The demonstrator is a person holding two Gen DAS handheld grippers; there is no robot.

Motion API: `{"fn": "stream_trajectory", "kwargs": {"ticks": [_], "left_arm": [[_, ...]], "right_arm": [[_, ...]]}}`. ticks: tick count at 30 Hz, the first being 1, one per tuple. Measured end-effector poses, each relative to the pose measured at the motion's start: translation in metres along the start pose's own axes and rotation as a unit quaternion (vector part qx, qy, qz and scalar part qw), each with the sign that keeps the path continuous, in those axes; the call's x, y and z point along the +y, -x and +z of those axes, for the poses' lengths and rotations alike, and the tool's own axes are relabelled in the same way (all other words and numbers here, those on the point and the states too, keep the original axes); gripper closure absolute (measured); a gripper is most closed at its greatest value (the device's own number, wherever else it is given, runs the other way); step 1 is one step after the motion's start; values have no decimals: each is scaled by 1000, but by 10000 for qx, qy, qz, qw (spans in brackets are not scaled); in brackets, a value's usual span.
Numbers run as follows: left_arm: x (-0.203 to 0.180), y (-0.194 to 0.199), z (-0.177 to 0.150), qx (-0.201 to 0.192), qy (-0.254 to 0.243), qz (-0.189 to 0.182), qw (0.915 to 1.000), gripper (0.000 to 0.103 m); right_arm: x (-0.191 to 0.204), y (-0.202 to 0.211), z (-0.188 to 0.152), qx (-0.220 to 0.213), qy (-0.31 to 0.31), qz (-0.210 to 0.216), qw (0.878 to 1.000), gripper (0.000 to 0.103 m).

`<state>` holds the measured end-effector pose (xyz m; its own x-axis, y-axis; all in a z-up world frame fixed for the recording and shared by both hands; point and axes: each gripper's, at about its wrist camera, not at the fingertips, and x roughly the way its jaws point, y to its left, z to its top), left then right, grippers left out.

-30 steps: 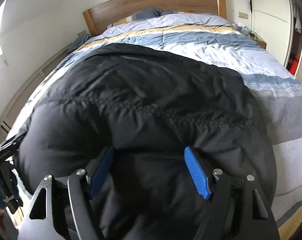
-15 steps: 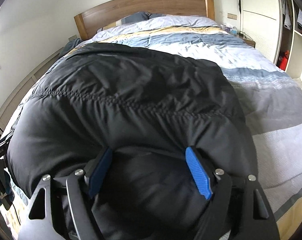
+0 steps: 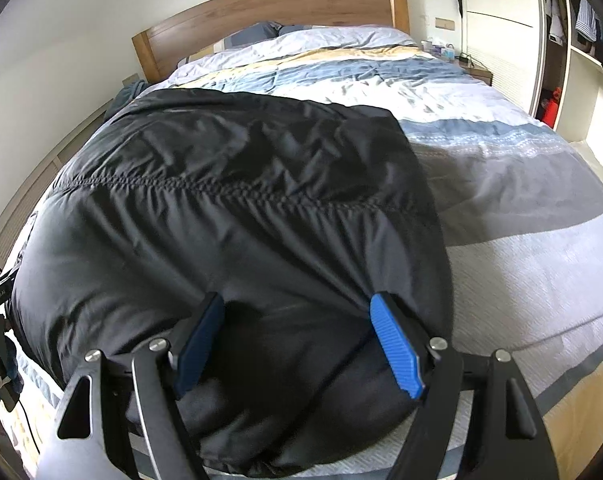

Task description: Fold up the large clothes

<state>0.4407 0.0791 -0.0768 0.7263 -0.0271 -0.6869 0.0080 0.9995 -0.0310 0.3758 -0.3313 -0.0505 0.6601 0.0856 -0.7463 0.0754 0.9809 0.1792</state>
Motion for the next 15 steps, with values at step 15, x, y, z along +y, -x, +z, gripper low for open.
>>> {"fn": "stream_trajectory", "kwargs": {"ticks": [15], "left_arm": [[5, 20, -7, -107, -108, 104, 9998, 0]], "right_arm": [[-19, 17, -8, 92, -223, -278, 9993, 28]]}}
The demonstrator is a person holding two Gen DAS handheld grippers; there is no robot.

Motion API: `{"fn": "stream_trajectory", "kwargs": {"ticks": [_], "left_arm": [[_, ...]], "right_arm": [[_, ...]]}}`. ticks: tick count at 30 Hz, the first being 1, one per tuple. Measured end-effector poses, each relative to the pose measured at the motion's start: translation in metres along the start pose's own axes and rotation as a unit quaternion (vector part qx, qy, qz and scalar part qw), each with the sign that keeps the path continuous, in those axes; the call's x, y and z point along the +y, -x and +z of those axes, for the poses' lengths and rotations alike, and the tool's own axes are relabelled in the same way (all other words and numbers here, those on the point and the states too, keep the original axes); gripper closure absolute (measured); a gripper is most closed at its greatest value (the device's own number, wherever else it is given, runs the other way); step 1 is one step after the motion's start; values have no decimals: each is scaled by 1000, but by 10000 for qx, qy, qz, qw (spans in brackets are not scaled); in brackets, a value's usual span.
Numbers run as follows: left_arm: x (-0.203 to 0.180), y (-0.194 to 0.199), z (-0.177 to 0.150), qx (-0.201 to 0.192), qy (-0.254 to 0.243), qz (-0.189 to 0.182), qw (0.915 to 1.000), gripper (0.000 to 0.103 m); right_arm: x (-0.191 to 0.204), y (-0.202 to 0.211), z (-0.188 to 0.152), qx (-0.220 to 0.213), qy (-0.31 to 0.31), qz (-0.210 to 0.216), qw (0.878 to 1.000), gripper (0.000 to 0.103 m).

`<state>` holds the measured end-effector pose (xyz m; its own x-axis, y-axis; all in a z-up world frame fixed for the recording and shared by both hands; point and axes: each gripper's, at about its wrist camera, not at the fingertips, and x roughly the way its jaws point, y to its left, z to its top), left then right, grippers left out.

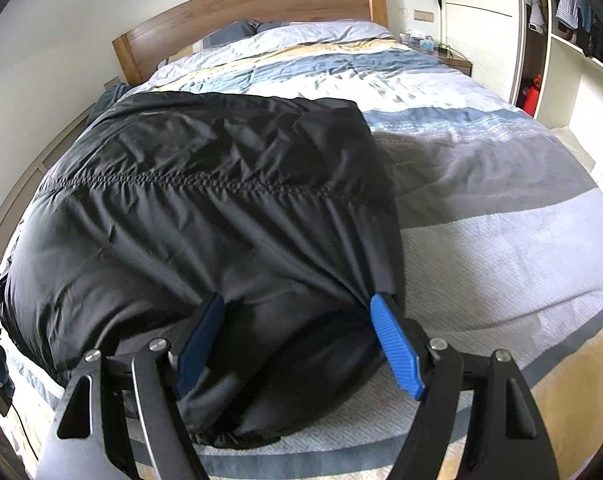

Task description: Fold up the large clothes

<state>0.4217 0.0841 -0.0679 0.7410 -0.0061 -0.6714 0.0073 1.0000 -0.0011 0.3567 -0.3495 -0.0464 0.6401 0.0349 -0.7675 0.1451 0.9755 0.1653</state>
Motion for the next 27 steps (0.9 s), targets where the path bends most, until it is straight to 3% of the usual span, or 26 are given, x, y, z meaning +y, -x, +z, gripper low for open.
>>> {"fn": "stream_trajectory", "kwargs": {"ticks": [7, 14, 21, 27], "left_arm": [[11, 16, -5, -137, 42, -3, 9999, 0], [60, 17, -6, -158, 681, -136, 9975, 0], [99, -18, -1, 243, 1295, -661, 9891, 1], [115, -50, 5, 579, 1580, -1077, 9798, 1]], "right_arm": [[-10, 15, -5, -28, -153, -138, 9998, 28], [-42, 33, 6, -168, -471, -85, 9987, 28], [-84, 9, 26, -13, -1284, 655, 9896, 22], [-96, -45, 27, 521, -1792, 1603, 9693, 21]]}}
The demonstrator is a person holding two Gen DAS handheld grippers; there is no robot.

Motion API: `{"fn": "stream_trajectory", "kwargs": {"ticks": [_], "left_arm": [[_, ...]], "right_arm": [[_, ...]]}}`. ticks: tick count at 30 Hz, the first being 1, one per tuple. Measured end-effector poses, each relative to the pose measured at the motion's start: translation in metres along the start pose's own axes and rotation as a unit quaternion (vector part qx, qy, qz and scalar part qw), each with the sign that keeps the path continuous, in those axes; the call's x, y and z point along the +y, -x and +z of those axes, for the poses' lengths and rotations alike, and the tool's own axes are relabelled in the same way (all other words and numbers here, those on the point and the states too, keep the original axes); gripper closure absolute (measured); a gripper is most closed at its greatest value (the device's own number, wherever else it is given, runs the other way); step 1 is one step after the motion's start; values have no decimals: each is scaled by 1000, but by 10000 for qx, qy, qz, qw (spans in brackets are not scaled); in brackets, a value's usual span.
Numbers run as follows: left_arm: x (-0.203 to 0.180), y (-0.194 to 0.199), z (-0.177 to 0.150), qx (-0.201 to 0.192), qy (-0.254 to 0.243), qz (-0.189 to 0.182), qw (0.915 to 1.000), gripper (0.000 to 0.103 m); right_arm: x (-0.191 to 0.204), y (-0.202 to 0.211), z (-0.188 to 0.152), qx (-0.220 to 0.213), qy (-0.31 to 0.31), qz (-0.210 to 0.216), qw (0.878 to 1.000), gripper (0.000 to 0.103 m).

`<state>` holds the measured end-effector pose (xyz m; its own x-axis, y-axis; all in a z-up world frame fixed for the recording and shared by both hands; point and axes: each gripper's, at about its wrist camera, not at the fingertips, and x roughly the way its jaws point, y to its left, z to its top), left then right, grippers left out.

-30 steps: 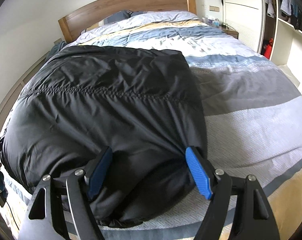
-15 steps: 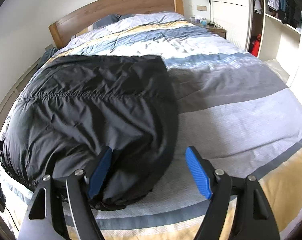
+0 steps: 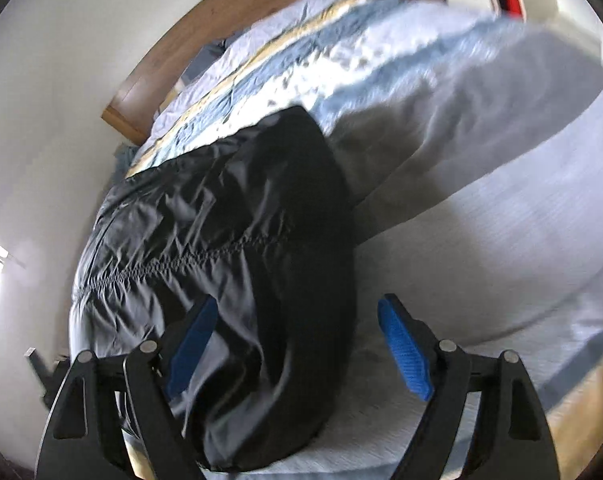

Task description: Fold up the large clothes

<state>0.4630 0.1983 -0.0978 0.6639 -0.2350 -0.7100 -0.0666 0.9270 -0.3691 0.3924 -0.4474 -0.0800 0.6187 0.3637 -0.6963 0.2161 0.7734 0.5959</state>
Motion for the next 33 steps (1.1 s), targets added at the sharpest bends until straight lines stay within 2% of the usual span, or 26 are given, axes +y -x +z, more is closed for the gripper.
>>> {"fn": "stream_trajectory", "kwargs": {"ticks": [3, 5, 6, 9, 12, 14, 18, 19, 20, 21, 22, 23, 26, 29, 33], "left_arm": [[14, -21, 4, 360, 275, -298, 9985, 1], [22, -33, 4, 596, 453, -546, 9957, 1], [26, -40, 3, 731, 559, -719, 9932, 1], [33, -57, -2, 1069, 895, -1326, 9813, 1], [35, -66, -8, 1244, 1253, -2068, 9623, 1], [30, -67, -12, 1298, 1282, -2312, 9557, 1], [18, -71, -17, 1484, 1446, -2389, 9487, 1], [13, -70, -17, 1493, 1494, -2470, 9457, 12], [8, -68, -18, 1493, 1530, -2547, 9431, 28], [0, -63, -18, 1438, 1525, -2626, 9419, 34], [-6, -59, -17, 1393, 1462, -2673, 9422, 48], [-15, -53, -16, 1322, 1384, -2733, 9427, 61], [-38, -32, -8, 1129, 1227, -2844, 9441, 75], [-63, -8, 5, 887, 1075, -3048, 9422, 79], [-96, 43, 20, 520, 739, -3377, 9369, 80]], "right_arm": [[-12, -29, -3, 430, -201, 251, 9986, 19], [-22, -42, -5, 554, -446, 521, 9961, 10], [-27, -49, -7, 618, -595, 734, 9936, 9], [-31, -66, -12, 864, -820, 1426, 9826, 7], [-12, -81, -16, 1112, -690, 2019, 9706, 6], [0, -90, -20, 1149, -536, 2056, 9704, 0], [6, -100, -21, 1030, -599, 1896, 9746, 0], [10, -100, -21, 971, -574, 1828, 9767, 0], [16, -99, -21, 910, -478, 1765, 9789, 2], [21, -97, -22, 870, -431, 1748, 9798, 2], [28, -95, -22, 823, -401, 1812, 9792, 9], [31, -93, -22, 793, -381, 1880, 9782, 25], [57, -76, -13, 606, -94, 2075, 9763, 54], [96, -51, -1, 383, 446, 2222, 9732, 63], [141, -13, 7, 138, 993, 2401, 9656, 65]]}}
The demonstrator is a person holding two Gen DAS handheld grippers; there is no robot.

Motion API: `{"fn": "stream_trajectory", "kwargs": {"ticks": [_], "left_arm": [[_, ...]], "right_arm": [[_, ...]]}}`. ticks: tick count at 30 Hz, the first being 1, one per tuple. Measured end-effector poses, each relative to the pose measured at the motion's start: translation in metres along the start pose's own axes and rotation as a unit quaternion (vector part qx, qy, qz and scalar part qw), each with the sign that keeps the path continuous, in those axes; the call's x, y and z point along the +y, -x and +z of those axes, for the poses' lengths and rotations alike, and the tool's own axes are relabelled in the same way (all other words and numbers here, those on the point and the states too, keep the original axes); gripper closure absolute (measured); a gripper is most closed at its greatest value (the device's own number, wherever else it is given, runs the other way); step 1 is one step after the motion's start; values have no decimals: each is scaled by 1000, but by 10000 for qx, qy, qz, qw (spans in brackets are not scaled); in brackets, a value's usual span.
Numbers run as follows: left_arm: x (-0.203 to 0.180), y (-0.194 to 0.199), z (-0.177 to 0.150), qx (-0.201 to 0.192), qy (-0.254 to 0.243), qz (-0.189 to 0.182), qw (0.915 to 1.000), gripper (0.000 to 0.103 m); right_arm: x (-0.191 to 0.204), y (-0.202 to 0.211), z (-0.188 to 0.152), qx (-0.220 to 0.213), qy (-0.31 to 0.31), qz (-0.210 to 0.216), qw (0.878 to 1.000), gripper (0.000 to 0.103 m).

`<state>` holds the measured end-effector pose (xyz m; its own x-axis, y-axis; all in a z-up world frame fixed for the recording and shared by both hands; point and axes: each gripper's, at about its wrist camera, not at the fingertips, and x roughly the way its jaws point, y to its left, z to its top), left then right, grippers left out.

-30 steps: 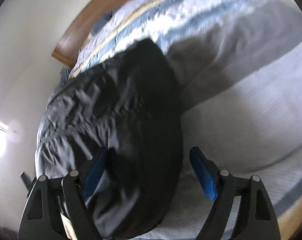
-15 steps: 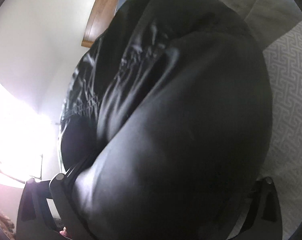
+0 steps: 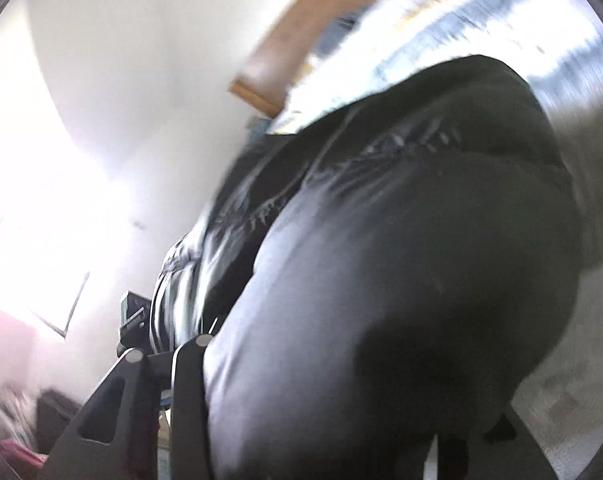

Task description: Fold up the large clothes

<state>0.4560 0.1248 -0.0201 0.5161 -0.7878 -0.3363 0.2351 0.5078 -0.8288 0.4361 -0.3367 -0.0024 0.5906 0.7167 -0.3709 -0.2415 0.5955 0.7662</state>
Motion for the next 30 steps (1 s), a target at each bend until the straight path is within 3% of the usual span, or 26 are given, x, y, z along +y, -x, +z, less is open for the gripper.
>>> {"fn": "stream_trajectory", "kwargs": {"ticks": [3, 6, 9, 12, 15, 17, 20, 22, 25, 30], "left_arm": [[-20, 15, 1, -84, -231, -151, 9996, 80], [-20, 30, -13, -18, -332, -38, 9994, 80], [0, 26, -30, 250, -341, 472, 9980, 79], [34, 30, -50, 573, -323, 1146, 9912, 78], [57, 42, -58, 541, -118, 1471, 9876, 68], [60, 47, -58, 494, -91, 1685, 9844, 53], [54, 64, -60, 439, -92, 2014, 9785, 40], [54, 75, -61, 464, -125, 2114, 9762, 37], [59, 86, -52, 394, -229, 2439, 9687, 24], [61, 126, -46, -82, -103, 2758, 9611, 21]], "right_arm": [[29, 20, -1, -112, 234, 150, 9996, 65], [33, 26, -13, -64, 242, 152, 9996, 65], [15, 29, -34, 200, 139, -165, 9996, 64], [-10, 19, -56, 556, 38, -810, 9952, 62], [-29, 29, -63, 544, -158, -1130, 9920, 56], [-35, 32, -62, 563, -215, -1388, 9885, 43], [-41, 42, -58, 603, -270, -1699, 9833, 31], [-41, 44, -48, 546, -318, -1752, 9825, 29], [-50, 64, -47, 463, -376, -1818, 9815, 27], [-49, 98, -54, 263, -246, -2370, 9709, 25]]}}
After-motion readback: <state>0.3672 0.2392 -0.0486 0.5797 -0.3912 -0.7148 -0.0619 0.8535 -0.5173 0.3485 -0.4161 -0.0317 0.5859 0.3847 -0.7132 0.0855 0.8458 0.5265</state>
